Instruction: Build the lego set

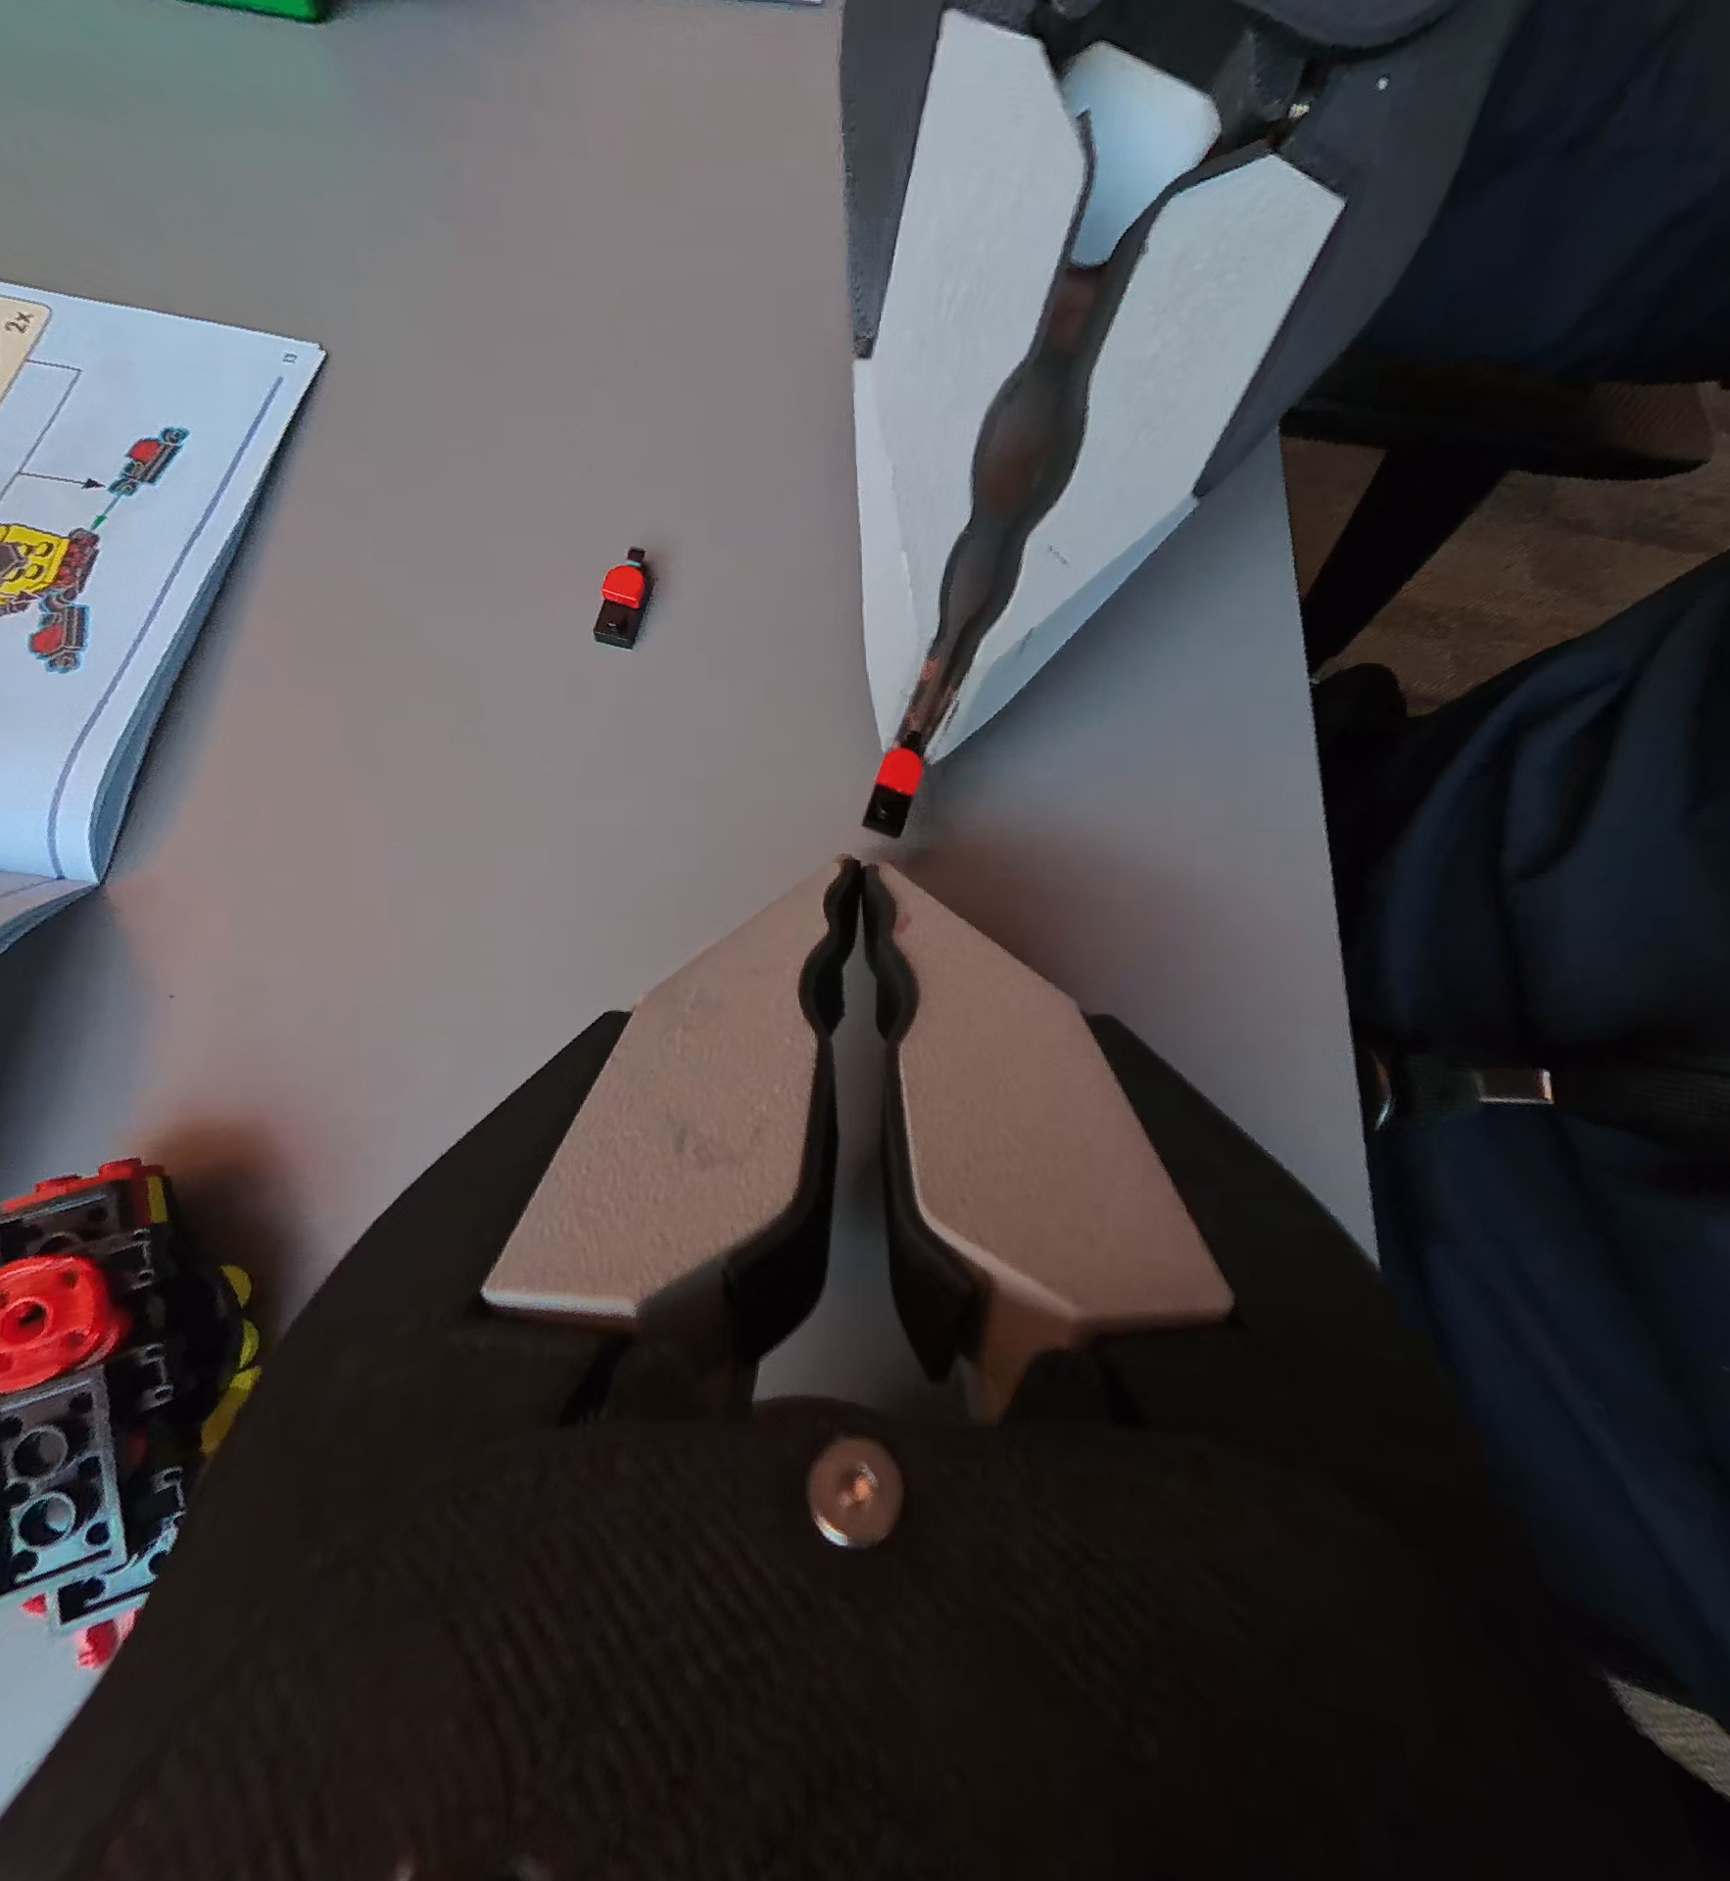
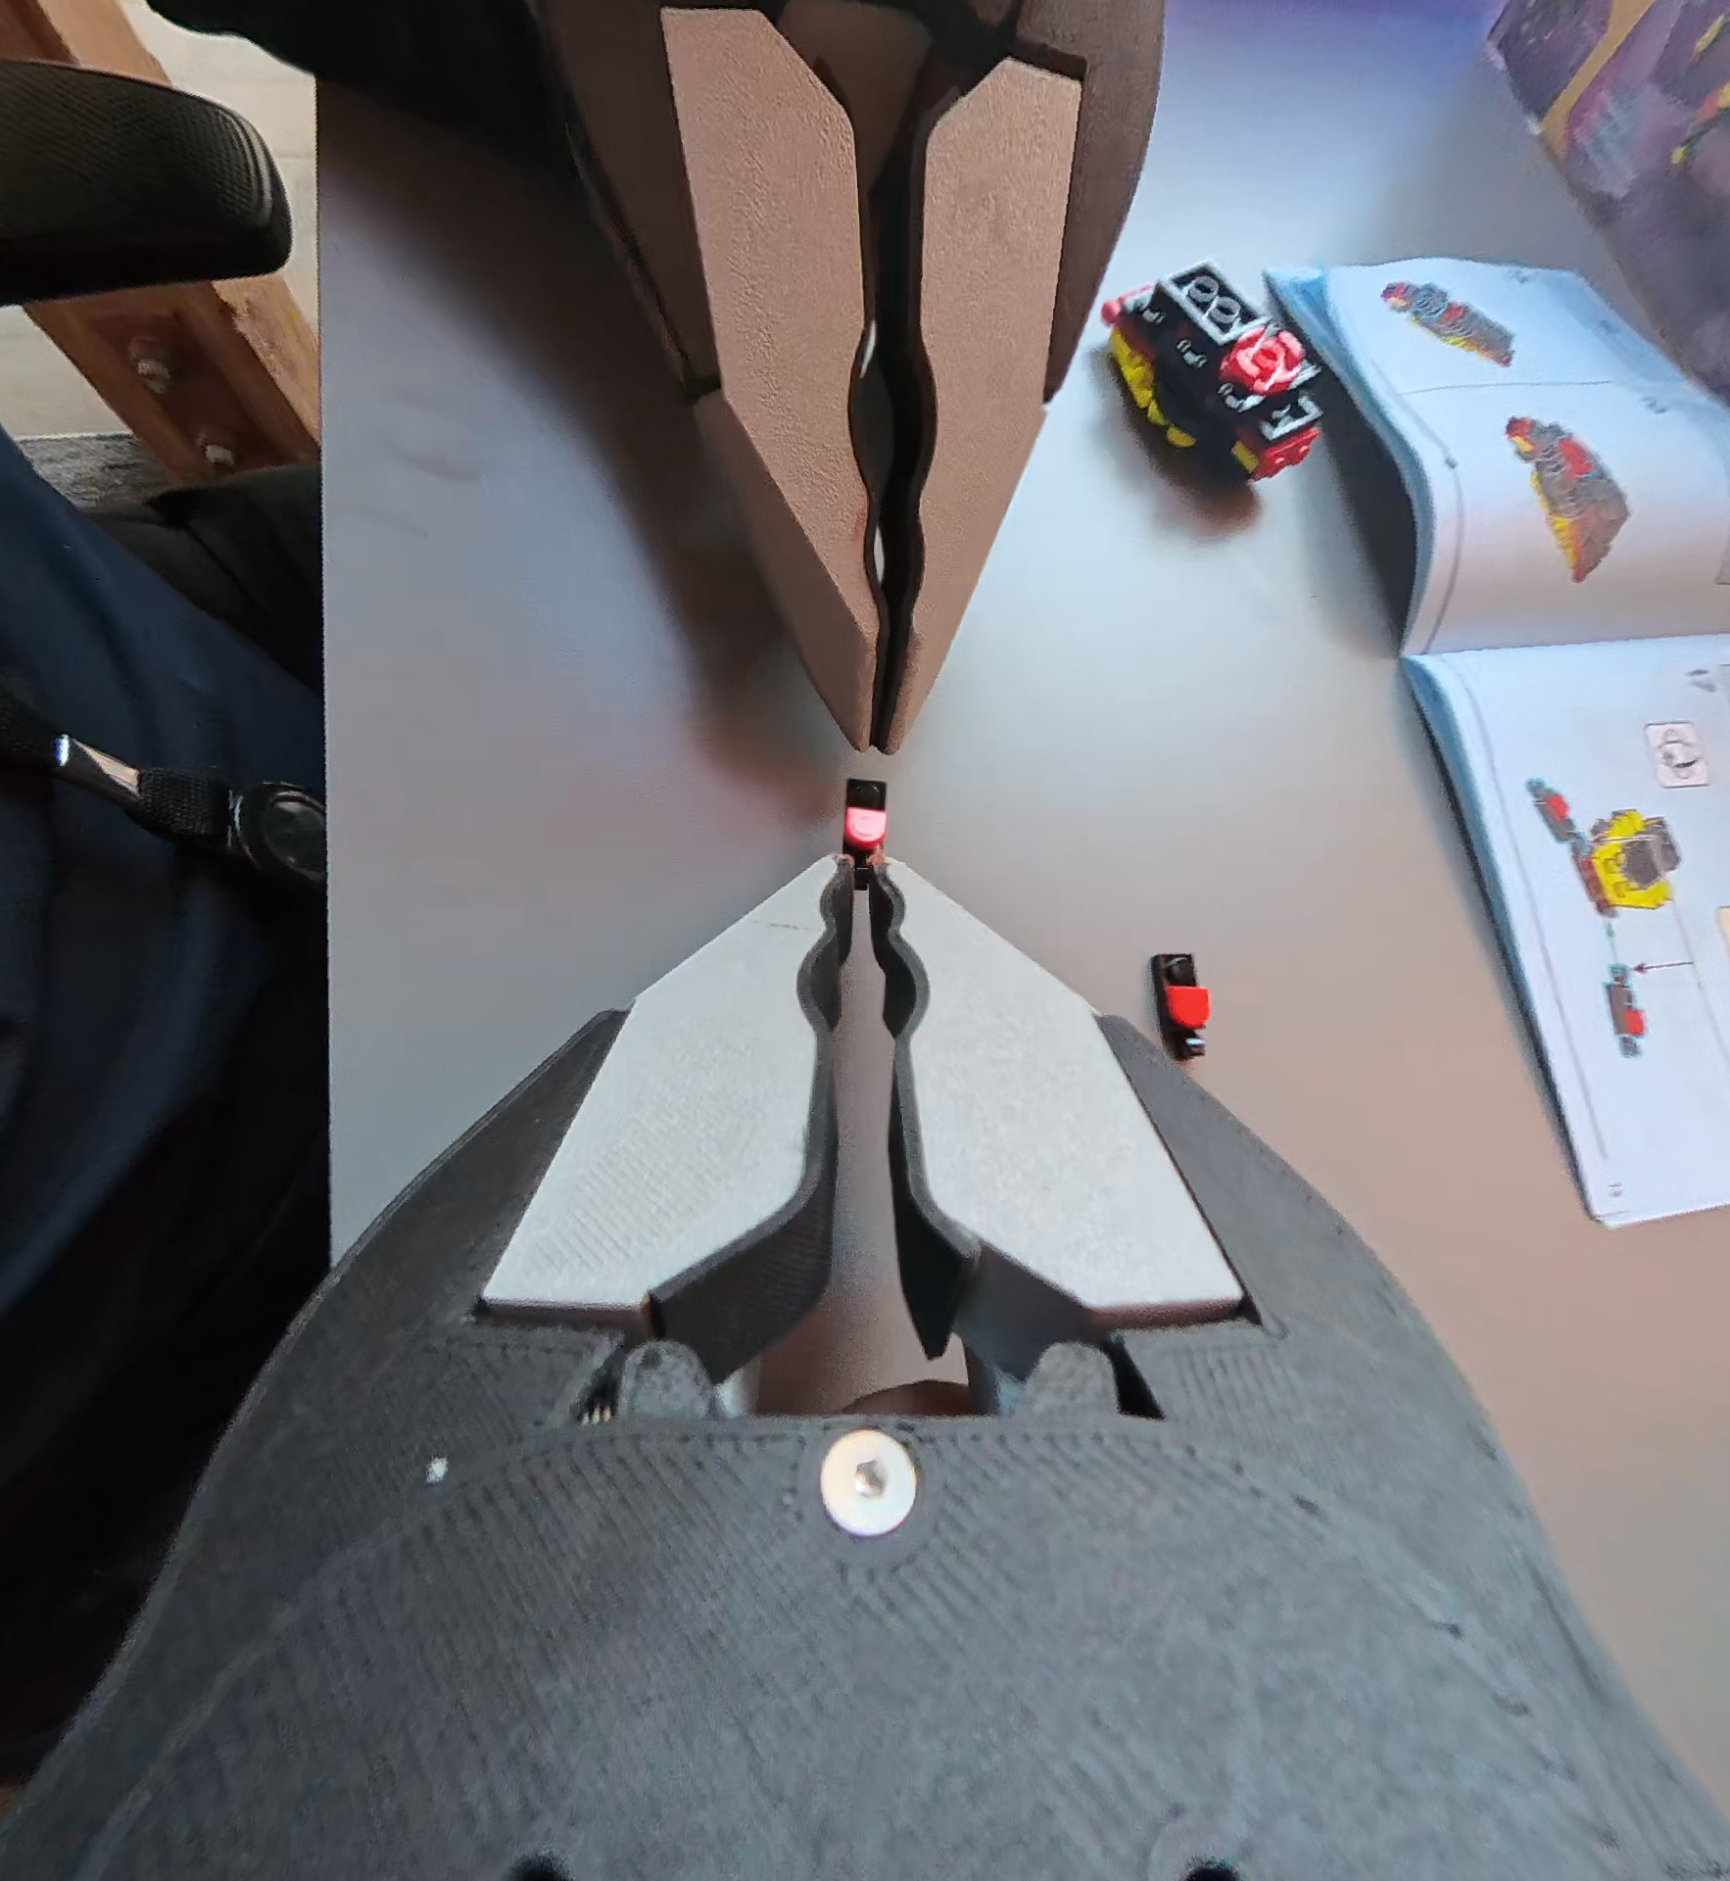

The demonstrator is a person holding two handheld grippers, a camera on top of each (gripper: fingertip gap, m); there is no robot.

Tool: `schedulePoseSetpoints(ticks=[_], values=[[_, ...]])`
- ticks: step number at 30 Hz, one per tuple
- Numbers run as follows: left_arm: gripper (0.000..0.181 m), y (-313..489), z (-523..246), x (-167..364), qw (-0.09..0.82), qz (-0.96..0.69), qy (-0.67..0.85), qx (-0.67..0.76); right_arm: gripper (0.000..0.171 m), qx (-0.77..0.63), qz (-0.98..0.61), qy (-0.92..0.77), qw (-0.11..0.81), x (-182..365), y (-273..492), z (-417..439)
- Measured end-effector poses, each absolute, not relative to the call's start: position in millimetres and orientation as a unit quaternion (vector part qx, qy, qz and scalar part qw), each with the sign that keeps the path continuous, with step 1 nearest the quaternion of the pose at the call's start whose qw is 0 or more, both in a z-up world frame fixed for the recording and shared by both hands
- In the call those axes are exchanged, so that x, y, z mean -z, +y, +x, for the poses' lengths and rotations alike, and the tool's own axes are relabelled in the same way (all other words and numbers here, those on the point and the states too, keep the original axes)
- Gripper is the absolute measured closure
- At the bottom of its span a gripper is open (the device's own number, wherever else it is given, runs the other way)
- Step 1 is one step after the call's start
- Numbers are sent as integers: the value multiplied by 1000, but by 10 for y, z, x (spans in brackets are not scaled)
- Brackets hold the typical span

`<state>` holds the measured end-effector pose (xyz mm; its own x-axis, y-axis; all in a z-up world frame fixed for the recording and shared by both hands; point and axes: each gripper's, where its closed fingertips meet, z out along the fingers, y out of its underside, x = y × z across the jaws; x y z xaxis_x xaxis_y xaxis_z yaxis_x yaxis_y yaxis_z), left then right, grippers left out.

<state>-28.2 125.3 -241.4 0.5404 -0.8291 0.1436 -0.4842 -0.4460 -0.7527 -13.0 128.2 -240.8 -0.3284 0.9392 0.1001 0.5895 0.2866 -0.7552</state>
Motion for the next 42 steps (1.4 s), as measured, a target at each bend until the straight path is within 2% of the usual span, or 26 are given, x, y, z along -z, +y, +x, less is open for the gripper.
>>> schedulePoseSetpoints(ticks=[8, 13, 18, 24, 28, 35, 42], values=[[166, 1202, -218, 2255, 305, -801, 343, 384, 171, -284, -436, -771, 367, 2096, 1268, -201], [174, 1110, -158, 2072, 282, -768, 311, 484, 171, -268, -412, -784, 380, 2047, 1225, -197], [172, 1064, -127, 2007, 267, -752, 300, 523, 171, -269, -397, -791, 381, 2029, 1193, -172], [167, 1058, -110, 1999, 251, -749, 287, 541, 171, -270, -375, -806, 369, 2015, 1115, -148], [177, 1046, -125, 1968, 251, -742, 286, 552, 171, -267, -360, -815, 368, 1985, 1099, -158], [173, 1004, -114, 1940, 236, -733, 282, 573, 171, -258, -340, -828, 364, 1972, 1079, -152], [178, 1023, -127, 1944, 250, -734, 288, 562, 171, -267, -344, -825, 360, 1964, 1094, -166]])
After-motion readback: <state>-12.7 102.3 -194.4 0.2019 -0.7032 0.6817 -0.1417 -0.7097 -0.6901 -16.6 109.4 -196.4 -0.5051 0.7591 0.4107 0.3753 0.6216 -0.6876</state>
